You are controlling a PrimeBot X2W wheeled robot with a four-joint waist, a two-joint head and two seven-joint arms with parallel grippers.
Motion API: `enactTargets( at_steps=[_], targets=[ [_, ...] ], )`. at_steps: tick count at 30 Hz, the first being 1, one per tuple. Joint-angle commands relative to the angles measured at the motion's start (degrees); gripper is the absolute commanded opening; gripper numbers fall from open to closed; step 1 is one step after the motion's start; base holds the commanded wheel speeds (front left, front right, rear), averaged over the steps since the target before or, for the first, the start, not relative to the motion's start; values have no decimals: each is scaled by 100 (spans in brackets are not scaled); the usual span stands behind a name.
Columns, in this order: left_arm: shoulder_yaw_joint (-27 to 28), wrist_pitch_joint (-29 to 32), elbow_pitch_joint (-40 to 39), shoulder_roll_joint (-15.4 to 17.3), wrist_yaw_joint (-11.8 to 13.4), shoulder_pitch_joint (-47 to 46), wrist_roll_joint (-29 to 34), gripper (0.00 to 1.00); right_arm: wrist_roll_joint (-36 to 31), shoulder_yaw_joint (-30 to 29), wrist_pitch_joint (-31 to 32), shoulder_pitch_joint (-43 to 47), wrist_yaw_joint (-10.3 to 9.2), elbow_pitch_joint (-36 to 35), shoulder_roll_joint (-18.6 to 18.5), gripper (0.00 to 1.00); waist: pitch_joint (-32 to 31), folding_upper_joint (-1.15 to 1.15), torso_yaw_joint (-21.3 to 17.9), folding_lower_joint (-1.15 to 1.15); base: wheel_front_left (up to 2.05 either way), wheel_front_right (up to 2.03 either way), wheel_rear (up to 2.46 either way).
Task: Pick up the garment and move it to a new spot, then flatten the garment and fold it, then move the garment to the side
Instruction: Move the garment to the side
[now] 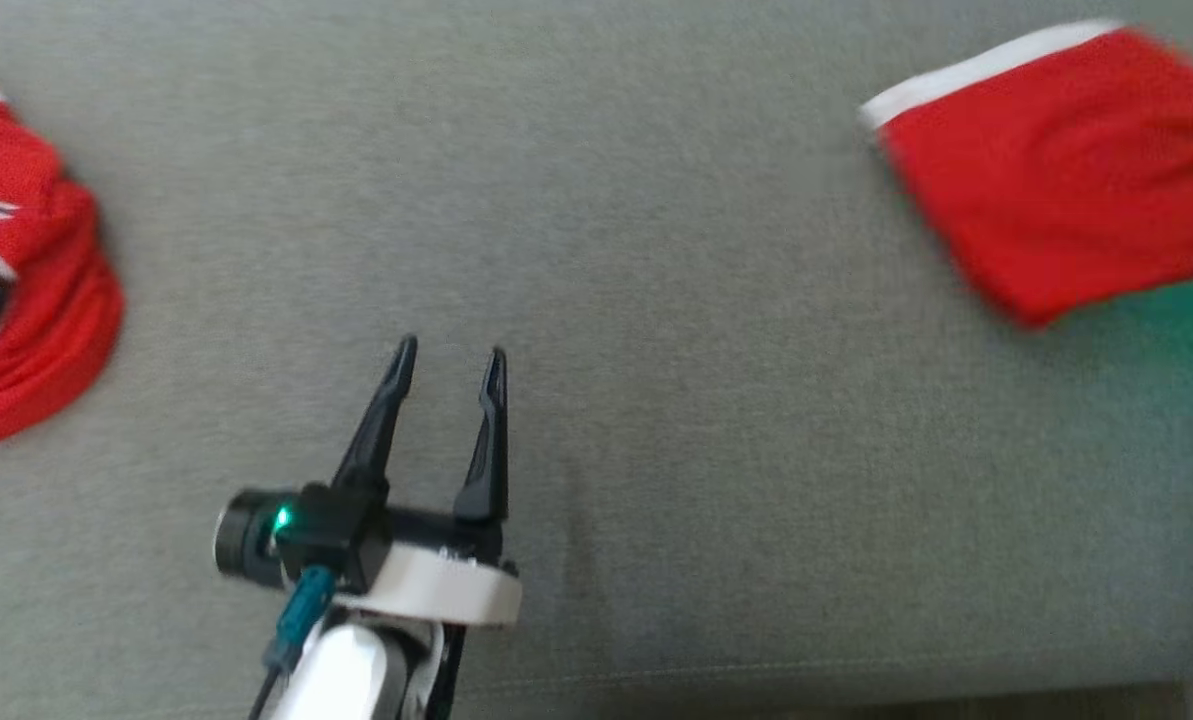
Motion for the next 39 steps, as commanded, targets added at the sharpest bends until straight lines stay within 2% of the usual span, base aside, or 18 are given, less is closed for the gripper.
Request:
enactTargets(
  at_steps=[1,10,18,23,24,25,26,30,35,39],
  targets=[
    [146,-33,-225,-4,-27,-212,65,100,-98,-44,-87,-112,-5,-39,-296,0,274,0,-247,-1,0,0,0],
    [-96,-33,-398,-4,-167,-951,308,100,-869,-387,-241,-565,-5,763,-899,0,979,0,-608,-1,0,0,0],
    [-261,-33,-518,-4,-219,-1311,421,100,-1778,-775,-710,-782,-5,1271,-1099,0,1245,0,-742,-1,0,0,0],
    [-301,-33,-477,-4,-248,-1380,449,100,-2500,-1121,-1040,-1037,-5,1762,-1024,0,1289,0,-751,-1,0,0,0],
    [-304,-33,-466,-4,-252,-1391,470,100,-2714,-1211,-1149,-1097,-5,1885,-1014,61,1271,0,-736,-1,0,0,0],
    [-304,-33,-466,-4,-252,-1391,470,100,-2714,-1211,-1149,-1097,-5,1885,-1014,61,1271,0,-736,-1,0,0,0],
    [-305,-33,-455,-4,-251,-1394,484,100,-2960,-1305,-1276,-1156,-5,2012,-1003,100,1240,0,-716,-1,0,0,0],
    [-254,-33,-381,-4,-204,-1327,484,100,-3877,-1695,-1797,-1346,-5,2305,-662,100,930,0,-608,-1,0,0,0],
    [-85,-33,-204,-4,-106,-1005,285,100,-4417,-2014,-2186,-1064,-5,2295,394,100,182,0,-438,-1,0,0,0],
    [79,-33,26,-4,-115,-667,111,100,-4380,-2028,-2472,-483,-5,2145,1287,100,-525,0,-287,-1,0,0,0]
  ],
)
